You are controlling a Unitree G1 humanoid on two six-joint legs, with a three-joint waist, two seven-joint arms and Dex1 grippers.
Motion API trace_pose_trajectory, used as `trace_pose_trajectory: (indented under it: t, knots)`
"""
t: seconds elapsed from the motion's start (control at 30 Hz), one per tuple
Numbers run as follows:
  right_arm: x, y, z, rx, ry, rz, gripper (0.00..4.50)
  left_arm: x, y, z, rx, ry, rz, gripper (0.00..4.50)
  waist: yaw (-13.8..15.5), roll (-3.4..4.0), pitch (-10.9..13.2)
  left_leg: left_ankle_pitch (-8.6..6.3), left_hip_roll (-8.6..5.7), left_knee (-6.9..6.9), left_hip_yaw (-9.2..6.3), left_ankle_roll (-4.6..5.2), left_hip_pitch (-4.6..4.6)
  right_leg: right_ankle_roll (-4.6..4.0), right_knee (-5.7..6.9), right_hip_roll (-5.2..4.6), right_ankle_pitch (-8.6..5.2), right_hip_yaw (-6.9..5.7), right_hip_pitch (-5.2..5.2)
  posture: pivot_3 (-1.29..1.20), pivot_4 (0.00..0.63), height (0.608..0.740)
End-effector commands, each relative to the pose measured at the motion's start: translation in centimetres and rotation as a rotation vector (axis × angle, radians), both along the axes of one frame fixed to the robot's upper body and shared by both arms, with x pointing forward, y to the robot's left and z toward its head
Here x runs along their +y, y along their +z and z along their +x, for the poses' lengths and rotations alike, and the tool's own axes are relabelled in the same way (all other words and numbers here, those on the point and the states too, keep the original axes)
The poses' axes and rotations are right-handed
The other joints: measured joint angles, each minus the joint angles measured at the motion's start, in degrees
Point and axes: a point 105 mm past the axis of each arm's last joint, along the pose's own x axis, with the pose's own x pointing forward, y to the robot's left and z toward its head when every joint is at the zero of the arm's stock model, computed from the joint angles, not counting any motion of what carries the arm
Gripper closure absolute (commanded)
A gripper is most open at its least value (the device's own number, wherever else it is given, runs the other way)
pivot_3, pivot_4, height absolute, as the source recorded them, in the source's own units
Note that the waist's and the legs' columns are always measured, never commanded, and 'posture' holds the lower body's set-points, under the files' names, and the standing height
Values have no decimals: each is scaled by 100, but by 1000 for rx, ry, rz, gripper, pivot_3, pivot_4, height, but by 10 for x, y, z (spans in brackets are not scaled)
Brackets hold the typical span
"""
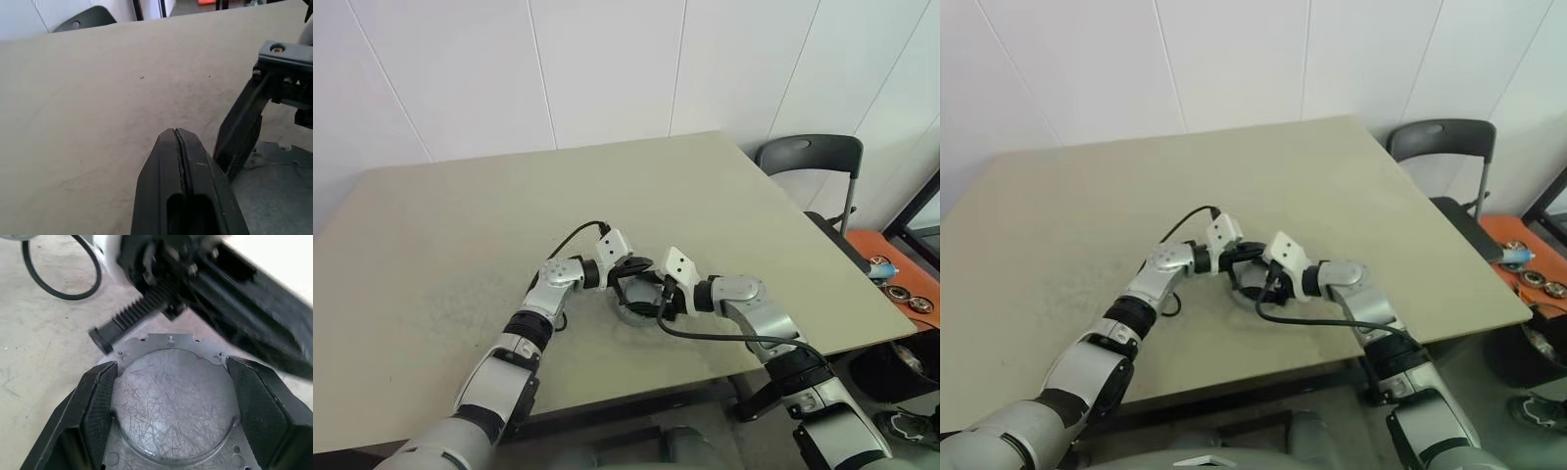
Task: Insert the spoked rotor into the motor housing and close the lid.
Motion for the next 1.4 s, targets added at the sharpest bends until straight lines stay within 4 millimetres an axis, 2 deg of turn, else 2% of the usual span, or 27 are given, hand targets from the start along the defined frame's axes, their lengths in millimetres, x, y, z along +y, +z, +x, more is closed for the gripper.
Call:
trace_pose_trajectory:
  t: [0.03, 0.2, 0.47, 0.57, 0.87, 1.4]
  knots:
    - [-4, -5, 0, 17, -17, -20, 1312, 17, 30, 10, -76, 30, -73, 4500, -10, 0, 0, 0, 1, 0, 0, 0, 2, 2, 3, 3, -1, -1, 2, 0, 0, 740]
    - [-4, -6, 0, 17, -15, -20, 1312, 32, 44, 6, -80, 8, -141, 4500, -15, 1, 0, 0, 6, -1, -4, 0, 3, 1, 1, 5, 1, -6, 1, 0, 0, 740]
    - [-4, -7, 1, 19, -13, -24, 1312, 40, 28, -18, 27, -107, -89, 4500, -11, 1, 0, 0, 6, 0, -5, 0, 5, -16, 5, 6, 12, -6, 1, 0, 0, 740]
    - [-4, -7, 0, 20, -13, -22, 1312, 44, 9, -16, 27, -84, -21, 4500, -10, 1, 0, 0, 6, 4, -5, 0, 4, -15, 5, 6, 11, -6, 1, 0, 0, 740]
    - [-5, -7, 0, 22, -17, -23, 1312, 34, -4, -20, 33, -131, 9, 4500, -10, 0, 0, 0, 5, 3, -3, 0, 4, -16, 3, 4, 12, -6, 3, 0, 0, 740]
    - [-5, -7, 1, 22, -13, -28, 1312, 42, -30, -28, 82, -193, 169, 4500, -5, -3, -13, 0, 5, 3, -3, 0, 8, -16, 4, 5, 12, -6, 6, 0, 0, 740]
